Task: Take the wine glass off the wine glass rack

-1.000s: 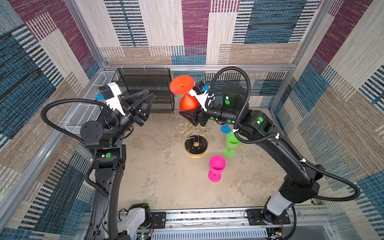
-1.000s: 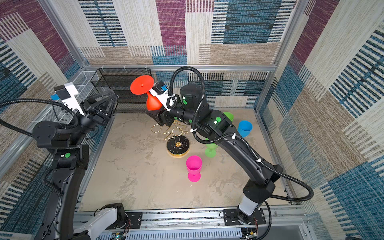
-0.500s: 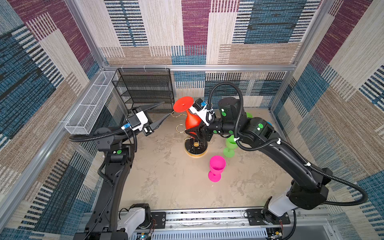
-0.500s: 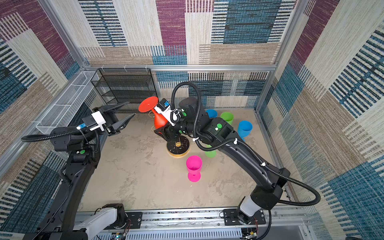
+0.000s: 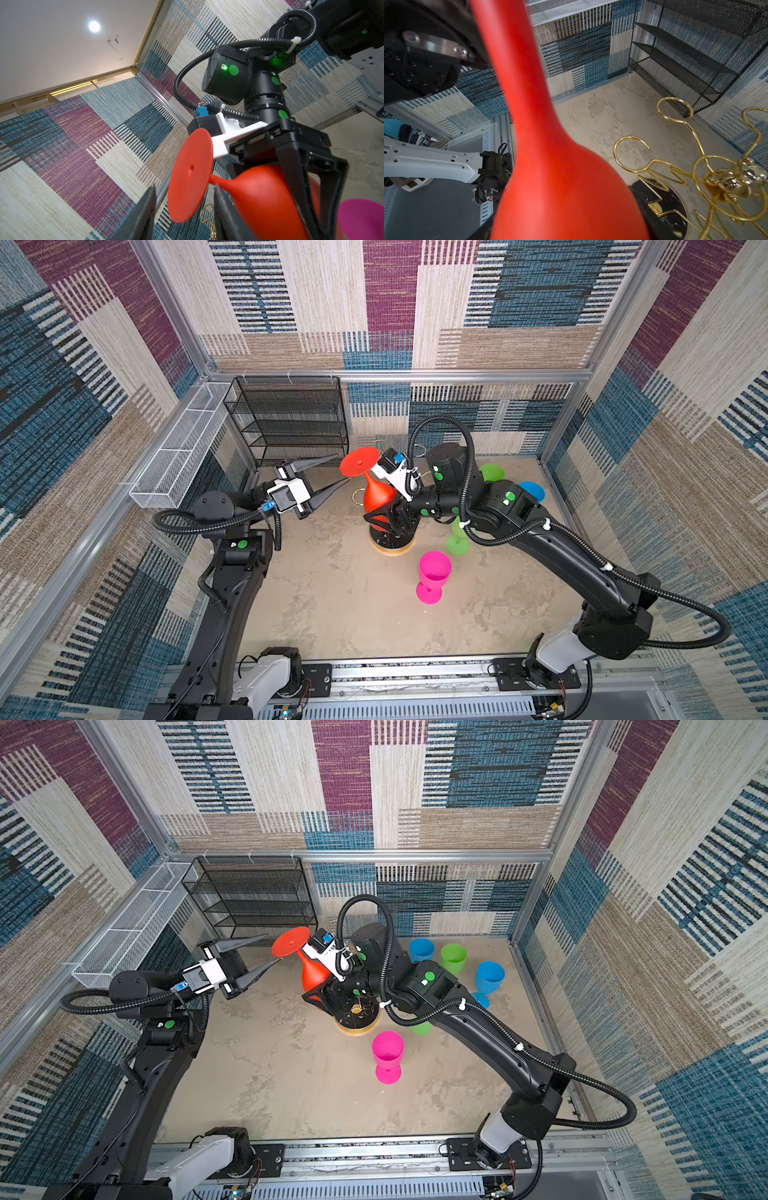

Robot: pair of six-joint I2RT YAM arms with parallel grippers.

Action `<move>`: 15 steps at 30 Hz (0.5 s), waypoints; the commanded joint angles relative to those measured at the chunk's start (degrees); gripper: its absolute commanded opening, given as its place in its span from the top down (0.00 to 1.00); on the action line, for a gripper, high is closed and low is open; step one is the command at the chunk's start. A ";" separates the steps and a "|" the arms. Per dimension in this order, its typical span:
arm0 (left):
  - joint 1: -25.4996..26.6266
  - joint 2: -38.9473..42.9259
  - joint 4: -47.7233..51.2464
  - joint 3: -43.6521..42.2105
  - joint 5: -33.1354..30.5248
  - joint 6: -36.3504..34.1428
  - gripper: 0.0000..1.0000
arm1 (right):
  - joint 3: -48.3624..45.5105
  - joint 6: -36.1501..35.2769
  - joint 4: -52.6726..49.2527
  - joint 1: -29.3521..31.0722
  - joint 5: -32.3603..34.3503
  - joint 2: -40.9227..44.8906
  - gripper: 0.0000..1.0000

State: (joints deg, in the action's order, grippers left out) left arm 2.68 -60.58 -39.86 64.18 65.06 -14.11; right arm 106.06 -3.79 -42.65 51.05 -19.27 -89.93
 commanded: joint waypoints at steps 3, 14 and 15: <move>0.54 0.07 0.42 -0.11 1.36 -2.59 0.57 | -0.50 1.66 3.30 0.73 -1.54 -0.42 0.53; 1.26 -0.27 2.55 0.15 2.84 -3.61 0.85 | -1.57 2.30 3.81 1.20 -1.74 -0.16 0.51; 1.26 -0.23 3.02 0.22 2.78 -3.93 0.93 | -1.64 2.38 3.80 1.20 -1.74 -0.06 0.50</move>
State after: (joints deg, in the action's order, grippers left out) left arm 3.81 -60.84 -37.71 64.01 67.24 -17.28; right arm 104.49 -1.43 -40.82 52.16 -20.73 -90.35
